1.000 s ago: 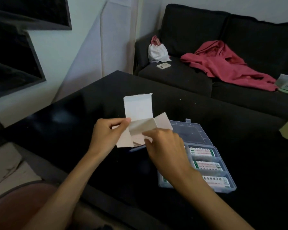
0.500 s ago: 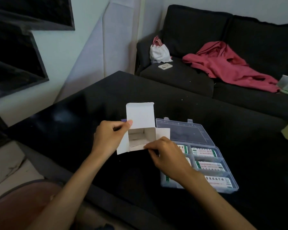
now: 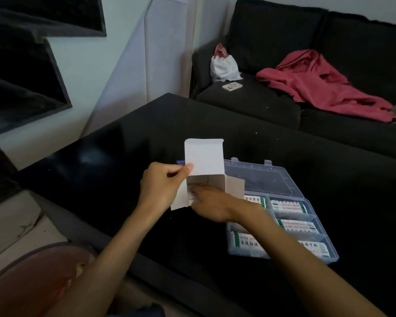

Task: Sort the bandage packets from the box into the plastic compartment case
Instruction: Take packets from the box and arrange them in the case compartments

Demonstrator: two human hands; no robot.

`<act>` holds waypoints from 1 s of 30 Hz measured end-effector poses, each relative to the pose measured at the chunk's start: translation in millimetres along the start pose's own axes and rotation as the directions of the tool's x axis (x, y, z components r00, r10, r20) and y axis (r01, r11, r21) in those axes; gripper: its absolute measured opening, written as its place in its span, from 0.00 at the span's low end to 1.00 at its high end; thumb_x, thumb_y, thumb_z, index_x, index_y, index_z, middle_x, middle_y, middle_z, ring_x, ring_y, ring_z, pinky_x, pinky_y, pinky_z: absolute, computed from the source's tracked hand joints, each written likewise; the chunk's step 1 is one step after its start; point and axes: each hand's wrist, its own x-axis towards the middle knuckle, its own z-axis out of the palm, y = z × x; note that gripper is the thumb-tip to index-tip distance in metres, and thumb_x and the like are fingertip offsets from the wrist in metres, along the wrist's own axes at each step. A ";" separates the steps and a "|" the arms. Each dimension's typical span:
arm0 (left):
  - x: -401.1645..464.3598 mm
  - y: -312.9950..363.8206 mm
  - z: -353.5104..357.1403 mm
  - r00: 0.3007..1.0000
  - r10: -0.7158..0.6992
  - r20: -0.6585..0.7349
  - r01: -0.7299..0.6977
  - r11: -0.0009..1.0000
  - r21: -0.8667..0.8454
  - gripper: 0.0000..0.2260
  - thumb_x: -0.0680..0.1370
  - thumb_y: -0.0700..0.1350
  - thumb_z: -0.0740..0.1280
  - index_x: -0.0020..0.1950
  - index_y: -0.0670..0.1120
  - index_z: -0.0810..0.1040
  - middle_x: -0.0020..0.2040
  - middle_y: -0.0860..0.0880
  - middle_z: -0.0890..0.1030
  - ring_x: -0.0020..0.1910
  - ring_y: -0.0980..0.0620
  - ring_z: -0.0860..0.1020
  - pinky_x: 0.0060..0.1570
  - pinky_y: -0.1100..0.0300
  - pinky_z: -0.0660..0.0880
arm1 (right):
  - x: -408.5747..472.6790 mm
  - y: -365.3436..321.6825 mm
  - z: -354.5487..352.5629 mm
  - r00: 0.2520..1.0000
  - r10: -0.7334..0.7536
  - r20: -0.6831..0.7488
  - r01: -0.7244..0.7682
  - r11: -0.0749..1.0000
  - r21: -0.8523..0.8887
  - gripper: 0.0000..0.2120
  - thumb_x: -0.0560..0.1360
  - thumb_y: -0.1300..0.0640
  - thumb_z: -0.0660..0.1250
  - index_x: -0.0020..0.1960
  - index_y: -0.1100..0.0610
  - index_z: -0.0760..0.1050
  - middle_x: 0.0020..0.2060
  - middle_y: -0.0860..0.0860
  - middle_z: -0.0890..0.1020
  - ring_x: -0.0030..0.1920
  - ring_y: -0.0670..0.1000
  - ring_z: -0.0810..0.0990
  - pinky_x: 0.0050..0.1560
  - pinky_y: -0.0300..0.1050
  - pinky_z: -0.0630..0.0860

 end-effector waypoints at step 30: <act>5.0 13.8 3.3 0.996 0.068 -0.049 -0.064 0.995 0.081 0.14 0.74 0.60 0.67 0.36 0.53 0.83 0.33 0.55 0.83 0.38 0.51 0.82 0.44 0.48 0.77 | -43.7 26.6 -21.0 0.938 -0.131 -0.320 0.270 0.856 0.441 0.13 0.78 0.54 0.61 0.45 0.64 0.78 0.46 0.54 0.82 0.40 0.50 0.80 0.39 0.39 0.76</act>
